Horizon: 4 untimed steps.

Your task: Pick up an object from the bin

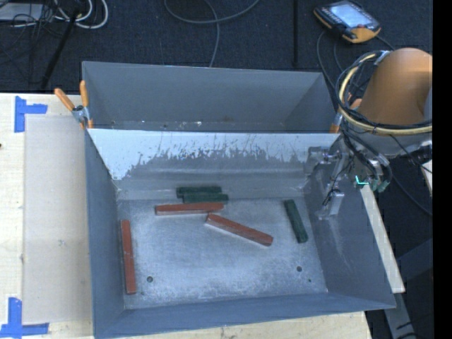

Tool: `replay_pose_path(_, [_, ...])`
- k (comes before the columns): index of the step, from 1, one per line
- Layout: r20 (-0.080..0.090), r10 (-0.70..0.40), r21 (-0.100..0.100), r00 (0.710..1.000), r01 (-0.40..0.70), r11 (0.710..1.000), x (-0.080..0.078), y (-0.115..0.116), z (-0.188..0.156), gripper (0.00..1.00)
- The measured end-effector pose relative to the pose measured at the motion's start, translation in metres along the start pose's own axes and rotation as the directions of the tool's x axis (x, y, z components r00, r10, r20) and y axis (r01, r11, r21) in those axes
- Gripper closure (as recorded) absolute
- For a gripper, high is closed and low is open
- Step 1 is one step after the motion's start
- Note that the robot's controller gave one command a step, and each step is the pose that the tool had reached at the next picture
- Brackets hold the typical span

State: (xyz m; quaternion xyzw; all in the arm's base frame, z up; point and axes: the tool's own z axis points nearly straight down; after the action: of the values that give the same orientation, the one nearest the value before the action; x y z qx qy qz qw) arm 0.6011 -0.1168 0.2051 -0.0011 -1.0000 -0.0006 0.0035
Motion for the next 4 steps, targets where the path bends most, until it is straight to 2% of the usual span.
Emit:
replay_pose_path(1, [0.007, -0.002, 0.001, 1.0, 0.002, 1.0, -0.002, 0.0, -0.004, 0.0])
replay_pose_path(2, [0.011, -0.086, 0.004, 0.996, 0.086, 0.996, 0.002, 0.029, 0.024, 0.0])
replay_pose_path(3, [0.013, -0.086, 0.001, 0.996, 0.086, 0.996, -0.006, 0.037, 0.089, 0.0])
replay_pose_path(4, [0.003, -0.033, 0.0, 0.999, 0.033, 0.999, 0.039, 0.06, 0.115, 0.0])
